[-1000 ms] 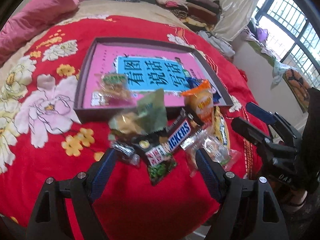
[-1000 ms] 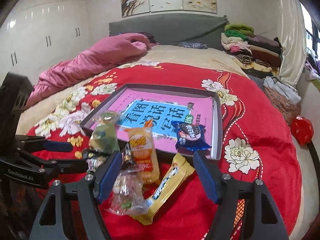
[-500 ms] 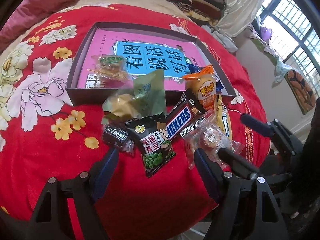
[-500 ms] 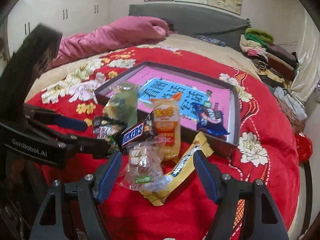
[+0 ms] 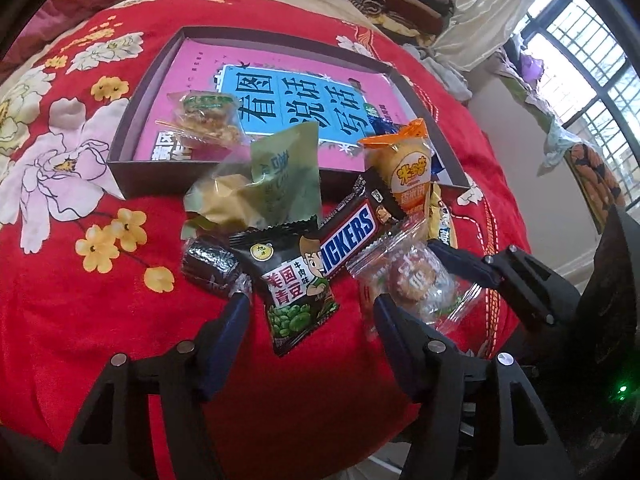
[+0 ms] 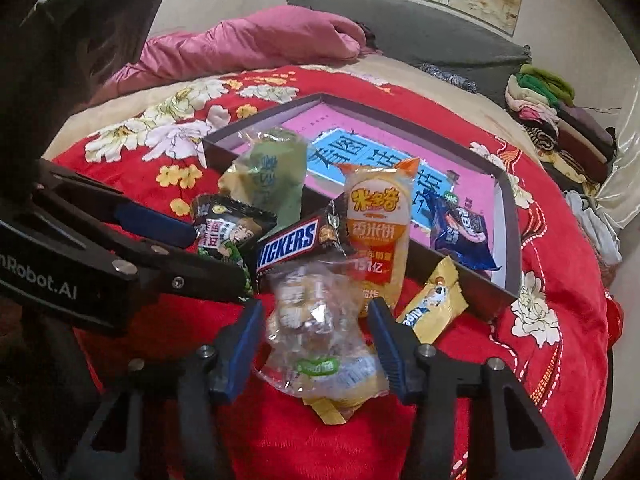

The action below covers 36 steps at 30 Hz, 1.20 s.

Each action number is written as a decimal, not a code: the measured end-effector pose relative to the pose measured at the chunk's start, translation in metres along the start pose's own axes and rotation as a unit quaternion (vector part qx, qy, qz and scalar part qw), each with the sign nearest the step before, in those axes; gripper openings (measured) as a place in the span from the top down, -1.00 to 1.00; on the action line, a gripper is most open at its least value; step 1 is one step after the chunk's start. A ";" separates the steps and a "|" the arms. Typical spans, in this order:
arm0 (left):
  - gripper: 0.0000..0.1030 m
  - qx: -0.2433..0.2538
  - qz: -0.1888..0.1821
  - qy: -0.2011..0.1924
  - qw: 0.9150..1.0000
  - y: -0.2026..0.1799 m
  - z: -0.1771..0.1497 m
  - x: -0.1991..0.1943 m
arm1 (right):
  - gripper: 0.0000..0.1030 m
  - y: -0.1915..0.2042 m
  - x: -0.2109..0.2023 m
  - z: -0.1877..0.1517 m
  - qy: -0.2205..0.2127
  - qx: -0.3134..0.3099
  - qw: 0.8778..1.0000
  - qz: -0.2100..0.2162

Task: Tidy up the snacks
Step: 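Grasp the green pea packet with left gripper while right grasps the clear round-cookie bag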

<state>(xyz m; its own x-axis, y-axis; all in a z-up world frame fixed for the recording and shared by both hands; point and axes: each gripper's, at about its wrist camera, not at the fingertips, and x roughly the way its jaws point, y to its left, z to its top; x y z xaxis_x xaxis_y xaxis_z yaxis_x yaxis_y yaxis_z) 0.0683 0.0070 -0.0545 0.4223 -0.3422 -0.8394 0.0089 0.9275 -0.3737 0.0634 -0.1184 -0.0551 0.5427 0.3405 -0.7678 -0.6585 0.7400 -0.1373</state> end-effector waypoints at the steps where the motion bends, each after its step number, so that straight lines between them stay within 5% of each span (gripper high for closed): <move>1: -0.27 -0.002 -0.002 0.001 1.000 0.000 0.001 0.001 | 0.01 0.000 0.001 0.000 0.000 0.000 1.000 -0.002; 6: -0.24 -0.015 -0.002 0.006 1.000 0.001 0.004 0.008 | 0.10 -0.008 0.000 0.001 -0.004 0.020 1.000 0.008; 10: 0.06 -0.034 0.001 0.012 0.999 0.006 0.006 0.014 | 0.10 -0.011 -0.002 0.000 -0.007 0.028 1.000 0.012; 17: 0.07 -0.064 -0.011 0.019 0.998 0.014 0.013 0.024 | 0.14 -0.016 -0.010 0.001 -0.020 0.042 0.999 0.024; 19: 0.26 -0.064 -0.006 0.017 0.998 0.014 0.014 0.027 | 0.20 -0.017 -0.012 0.002 -0.023 0.044 0.998 0.028; 36: 0.30 -0.039 -0.039 -0.003 0.998 0.004 0.008 0.002 | 0.20 -0.021 -0.023 0.002 -0.043 0.062 0.996 0.055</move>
<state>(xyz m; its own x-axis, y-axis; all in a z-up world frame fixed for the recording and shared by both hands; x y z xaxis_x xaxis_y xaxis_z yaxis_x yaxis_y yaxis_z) 0.0766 0.0113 -0.0539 0.4288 -0.4117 -0.8041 -0.0285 0.8835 -0.4676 0.0658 -0.1401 -0.0333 0.5176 0.4671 -0.7169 -0.6488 0.7605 0.0271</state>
